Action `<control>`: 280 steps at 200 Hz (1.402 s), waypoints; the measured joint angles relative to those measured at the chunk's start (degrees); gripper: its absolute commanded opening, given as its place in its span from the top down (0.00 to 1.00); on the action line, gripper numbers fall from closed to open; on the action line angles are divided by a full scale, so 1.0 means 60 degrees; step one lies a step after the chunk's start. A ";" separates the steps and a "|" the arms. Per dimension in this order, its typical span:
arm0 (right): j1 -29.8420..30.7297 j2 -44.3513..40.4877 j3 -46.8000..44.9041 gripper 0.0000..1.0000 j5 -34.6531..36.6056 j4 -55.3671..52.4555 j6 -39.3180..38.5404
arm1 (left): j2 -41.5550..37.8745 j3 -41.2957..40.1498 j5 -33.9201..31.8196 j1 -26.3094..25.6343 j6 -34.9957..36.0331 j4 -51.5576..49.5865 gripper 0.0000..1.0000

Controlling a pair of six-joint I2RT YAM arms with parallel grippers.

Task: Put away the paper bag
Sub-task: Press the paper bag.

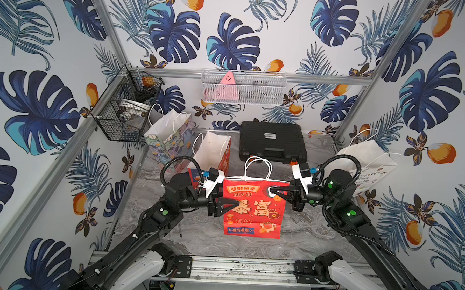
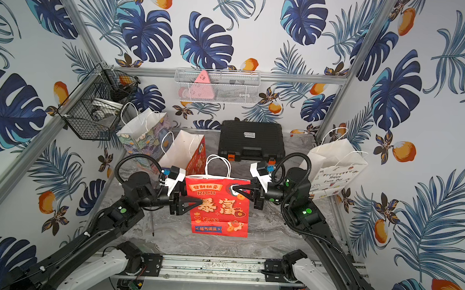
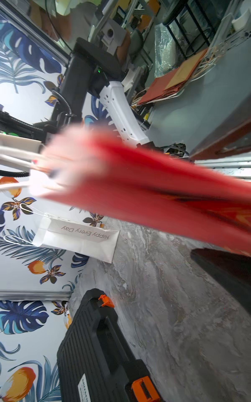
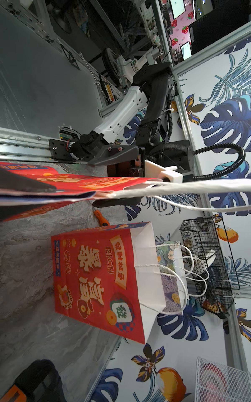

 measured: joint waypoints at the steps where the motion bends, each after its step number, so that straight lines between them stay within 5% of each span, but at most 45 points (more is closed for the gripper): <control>1: 0.0004 0.0004 0.0000 1.00 -0.0004 -0.0007 -0.0007 | 0.0011 0.0007 0.0000 0.0004 -0.0015 0.0018 0.57; 35: 0.0051 0.0029 0.0007 1.00 -0.0058 -0.0255 -0.0127 | 0.0302 0.0138 0.0055 0.0000 -0.0295 0.0634 1.00; 43: 0.0047 0.0029 0.0007 1.00 -0.0055 -0.0270 -0.0138 | 0.0313 0.0127 0.0084 0.0000 -0.0328 0.0714 1.00; 67: 0.0055 0.0022 0.0044 0.70 -0.0058 -0.0437 -0.0240 | 0.0215 0.0025 0.0066 0.0000 -0.0364 0.0852 1.00; 92: 0.0055 -0.0149 0.0219 0.67 -0.0058 -0.0841 -0.0291 | 0.0117 -0.0055 0.0084 0.0000 -0.0346 0.0860 1.00; 122: 0.0055 -0.0346 0.0579 0.71 -0.0051 -0.1027 -0.0204 | 0.0117 -0.0055 0.0317 0.0000 -0.0171 0.0780 1.00; 149: 0.0055 -0.0288 0.0637 1.00 -0.0015 -0.1311 -0.0160 | 0.0120 -0.0036 0.0477 0.0000 0.0004 0.0699 1.00; 187: 0.0051 -0.0346 0.0503 1.00 -0.0029 -0.1636 -0.0346 | 0.0087 -0.0015 0.0561 0.0000 -0.0018 0.0656 1.00; 200: 0.0051 -0.0492 0.0459 0.65 -0.0022 -0.1694 -0.0357 | 0.0066 0.0047 0.0597 0.0000 -0.0036 0.0630 1.00; 222: 0.0058 -0.0794 0.0419 0.57 0.0062 -0.2018 -0.0368 | -0.0033 0.0157 0.0546 0.0000 -0.0033 0.0645 1.00; 242: 0.0058 -0.0954 0.0255 0.62 0.0186 -0.2142 -0.0412 | -0.0055 0.0178 0.0554 0.0004 -0.0076 0.0688 1.00; 269: 0.0058 -0.0951 0.0102 0.99 0.0211 -0.2393 -0.0401 | -0.0018 0.0178 0.0557 0.0004 -0.0321 0.0907 1.00; 280: 0.0055 -0.0940 0.0102 1.00 0.0164 -0.2375 -0.0339 | 0.0004 0.0178 0.0557 0.0004 -0.0466 0.0980 1.00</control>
